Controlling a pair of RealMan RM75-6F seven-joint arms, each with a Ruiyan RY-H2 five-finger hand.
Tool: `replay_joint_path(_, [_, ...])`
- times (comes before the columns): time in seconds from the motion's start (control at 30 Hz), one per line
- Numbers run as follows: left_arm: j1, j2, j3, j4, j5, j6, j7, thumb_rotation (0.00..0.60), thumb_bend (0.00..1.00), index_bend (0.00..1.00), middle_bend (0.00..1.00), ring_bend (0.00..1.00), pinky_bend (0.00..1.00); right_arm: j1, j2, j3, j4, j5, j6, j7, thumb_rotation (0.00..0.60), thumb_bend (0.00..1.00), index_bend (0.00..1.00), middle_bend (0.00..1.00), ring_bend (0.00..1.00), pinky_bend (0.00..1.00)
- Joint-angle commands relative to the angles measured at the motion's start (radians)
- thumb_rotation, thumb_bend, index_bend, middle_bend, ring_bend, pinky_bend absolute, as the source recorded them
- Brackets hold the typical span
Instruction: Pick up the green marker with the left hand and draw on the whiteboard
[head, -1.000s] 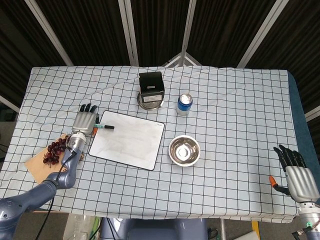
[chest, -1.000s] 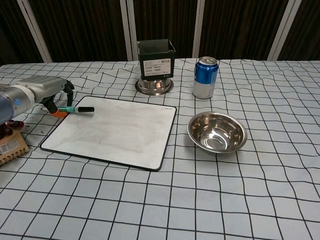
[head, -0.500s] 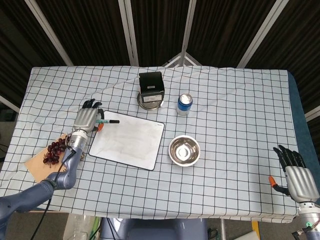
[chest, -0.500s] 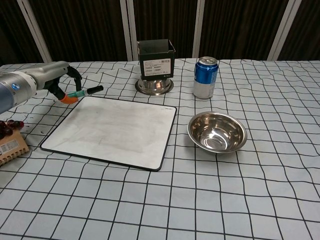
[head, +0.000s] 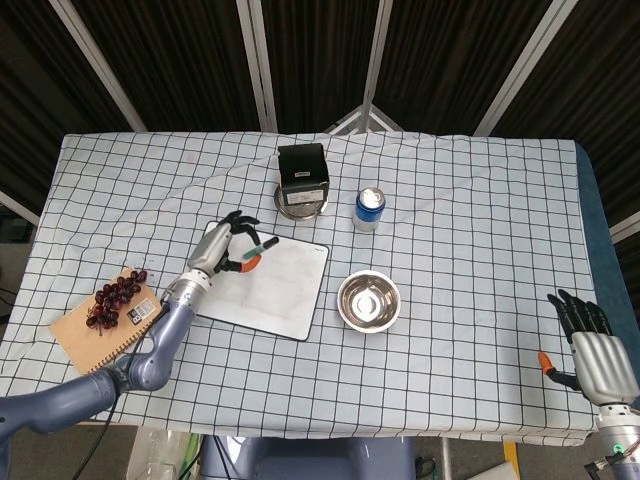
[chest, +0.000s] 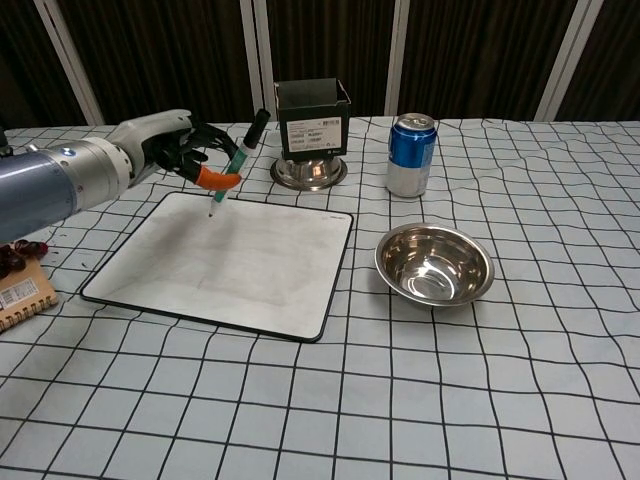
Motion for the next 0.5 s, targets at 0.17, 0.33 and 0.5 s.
replay_joint_path(0.17, [-0.015, -0.072, 0.012, 0.036, 0.099, -0.014, -0.141, 0.600, 0.54, 0.72, 0.22, 0.01, 0.02, 0.000, 0.001, 0.000, -0.001, 0.001, -0.001, 0.004, 0.600, 0.35, 0.00, 0.00, 0.00, 0.00])
replay_joint_path(0.33, [-0.026, -0.096, 0.024, 0.068, 0.148, -0.007, -0.198, 0.600, 0.55, 0.72, 0.22, 0.01, 0.02, 0.000, 0.002, 0.001, -0.001, 0.003, -0.003, 0.009, 0.600, 0.35, 0.00, 0.00, 0.00, 0.00])
replay_joint_path(0.5, [-0.033, -0.111, 0.044, 0.094, 0.184, -0.010, -0.242, 0.600, 0.55, 0.72, 0.23, 0.01, 0.02, 0.001, 0.002, 0.001, -0.001, 0.002, -0.003, 0.010, 0.600, 0.35, 0.00, 0.00, 0.00, 0.00])
